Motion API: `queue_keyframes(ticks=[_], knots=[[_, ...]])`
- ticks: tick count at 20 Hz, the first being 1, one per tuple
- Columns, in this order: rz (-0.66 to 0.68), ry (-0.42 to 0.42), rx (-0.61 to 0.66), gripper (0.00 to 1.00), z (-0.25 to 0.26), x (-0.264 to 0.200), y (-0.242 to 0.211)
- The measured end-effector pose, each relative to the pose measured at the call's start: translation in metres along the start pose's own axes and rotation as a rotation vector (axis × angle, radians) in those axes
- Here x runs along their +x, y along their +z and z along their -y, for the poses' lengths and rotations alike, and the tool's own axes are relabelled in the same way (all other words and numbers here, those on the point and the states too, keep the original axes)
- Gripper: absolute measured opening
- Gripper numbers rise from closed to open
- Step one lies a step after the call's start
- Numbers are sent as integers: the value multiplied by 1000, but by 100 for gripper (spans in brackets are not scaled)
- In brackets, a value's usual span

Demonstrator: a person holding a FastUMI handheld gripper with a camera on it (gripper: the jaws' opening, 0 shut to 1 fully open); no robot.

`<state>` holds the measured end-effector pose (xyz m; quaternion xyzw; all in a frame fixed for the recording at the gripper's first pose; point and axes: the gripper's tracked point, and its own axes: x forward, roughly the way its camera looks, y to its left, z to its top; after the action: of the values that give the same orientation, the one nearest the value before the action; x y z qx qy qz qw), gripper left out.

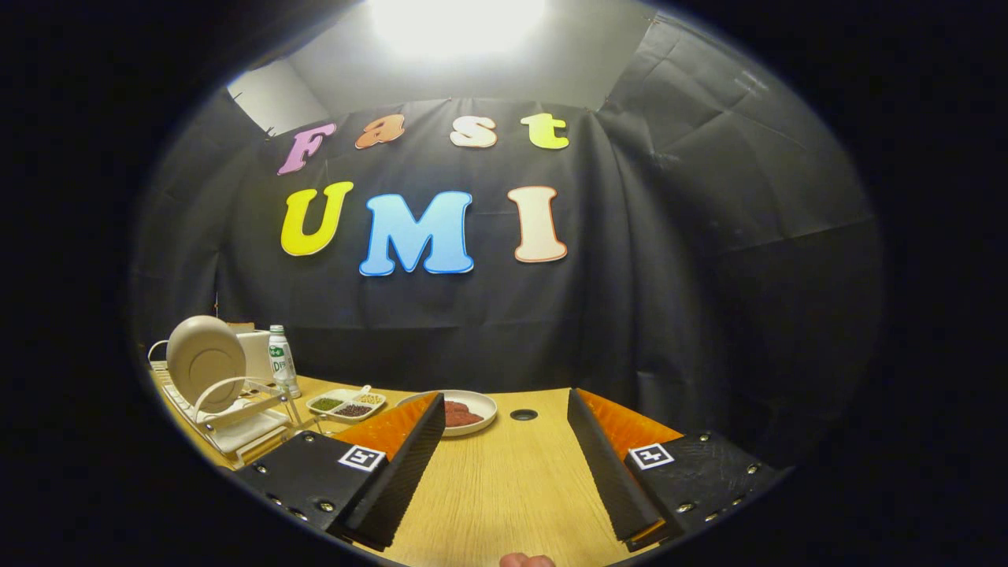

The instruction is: Take the plate from the dish rack, then take the spoon from the basket and place it into the plate.

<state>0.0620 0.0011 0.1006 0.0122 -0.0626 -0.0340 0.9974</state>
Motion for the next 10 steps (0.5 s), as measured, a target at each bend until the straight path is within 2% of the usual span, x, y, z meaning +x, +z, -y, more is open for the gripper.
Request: queue_keyframes(ticks=[5, 10], knots=[[-16, 11, 36, 97, -35, -8, 59], [-40, 63, 75, 96, -91, -19, 109]])
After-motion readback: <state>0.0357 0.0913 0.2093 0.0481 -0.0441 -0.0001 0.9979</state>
